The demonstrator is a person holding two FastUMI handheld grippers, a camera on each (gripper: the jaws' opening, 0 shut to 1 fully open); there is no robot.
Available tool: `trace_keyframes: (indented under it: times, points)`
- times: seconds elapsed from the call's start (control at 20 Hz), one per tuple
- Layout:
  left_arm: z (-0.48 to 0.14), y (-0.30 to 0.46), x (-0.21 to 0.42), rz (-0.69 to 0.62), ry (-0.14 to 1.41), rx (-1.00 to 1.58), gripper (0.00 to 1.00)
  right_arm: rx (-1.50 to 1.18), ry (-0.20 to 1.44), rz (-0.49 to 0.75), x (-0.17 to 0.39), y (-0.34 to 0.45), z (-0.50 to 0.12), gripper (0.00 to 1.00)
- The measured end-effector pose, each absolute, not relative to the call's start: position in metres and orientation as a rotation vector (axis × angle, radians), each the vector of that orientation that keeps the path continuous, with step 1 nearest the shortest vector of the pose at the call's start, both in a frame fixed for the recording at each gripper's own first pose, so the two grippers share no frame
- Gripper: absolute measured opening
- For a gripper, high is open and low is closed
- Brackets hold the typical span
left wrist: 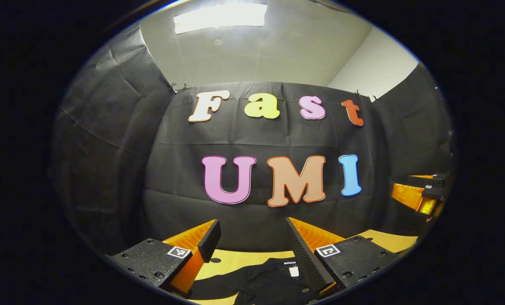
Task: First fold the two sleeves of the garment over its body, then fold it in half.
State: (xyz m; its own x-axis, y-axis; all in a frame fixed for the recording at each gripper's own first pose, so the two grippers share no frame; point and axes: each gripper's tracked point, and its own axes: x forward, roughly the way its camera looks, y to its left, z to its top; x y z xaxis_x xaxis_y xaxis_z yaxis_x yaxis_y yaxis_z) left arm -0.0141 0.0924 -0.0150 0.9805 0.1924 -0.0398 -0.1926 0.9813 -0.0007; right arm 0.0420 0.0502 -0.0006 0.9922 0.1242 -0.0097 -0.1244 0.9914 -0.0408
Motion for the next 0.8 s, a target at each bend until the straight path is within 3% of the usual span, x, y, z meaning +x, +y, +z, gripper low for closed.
trace_keyframes:
  times: [0.55, 0.8]
  points:
    - [-0.017, 0.09, -0.016, 0.2, 0.063, -0.031, 0.93, -0.07, 0.038, 0.156, 0.048, 0.051, -0.014, 0.98]
    - [-0.015, 0.089, -0.019, 0.203, 0.065, -0.021, 0.93, -0.071, 0.044, 0.106, 0.059, 0.019, -0.017, 0.98]
